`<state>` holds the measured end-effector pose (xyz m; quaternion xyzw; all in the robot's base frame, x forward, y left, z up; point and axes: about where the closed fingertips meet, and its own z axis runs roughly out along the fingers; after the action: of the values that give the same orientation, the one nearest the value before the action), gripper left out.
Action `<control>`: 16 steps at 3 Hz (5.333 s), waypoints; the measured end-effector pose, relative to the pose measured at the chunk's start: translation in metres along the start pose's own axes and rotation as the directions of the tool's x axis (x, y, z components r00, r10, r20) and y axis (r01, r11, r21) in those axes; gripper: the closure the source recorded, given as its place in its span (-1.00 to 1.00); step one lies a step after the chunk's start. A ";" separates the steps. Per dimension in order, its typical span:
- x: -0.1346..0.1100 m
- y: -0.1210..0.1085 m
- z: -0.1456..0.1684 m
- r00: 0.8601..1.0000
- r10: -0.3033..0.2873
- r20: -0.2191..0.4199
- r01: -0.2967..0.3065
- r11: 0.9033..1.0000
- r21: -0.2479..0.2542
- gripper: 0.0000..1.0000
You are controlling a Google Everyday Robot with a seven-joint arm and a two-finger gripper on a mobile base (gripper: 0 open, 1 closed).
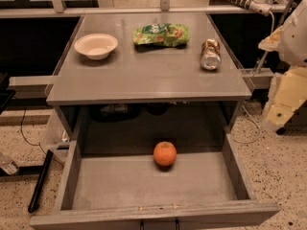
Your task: Pick orange from top drawer and place on counter
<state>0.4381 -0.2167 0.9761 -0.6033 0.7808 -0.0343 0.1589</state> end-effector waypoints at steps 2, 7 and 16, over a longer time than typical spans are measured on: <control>-0.005 0.011 0.019 1.000 0.001 0.030 0.000 0.999 -0.033 -1.00; -0.031 0.070 0.170 0.894 0.020 0.448 -0.018 1.000 -0.007 -1.00; -0.094 0.059 0.371 0.747 0.154 0.647 -0.033 0.980 -0.196 -0.64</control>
Offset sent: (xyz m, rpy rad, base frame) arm -0.0092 0.0243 -0.0565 0.0905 0.0819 0.0367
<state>0.5115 -0.0603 0.6299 -0.5481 0.7038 0.2557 0.3727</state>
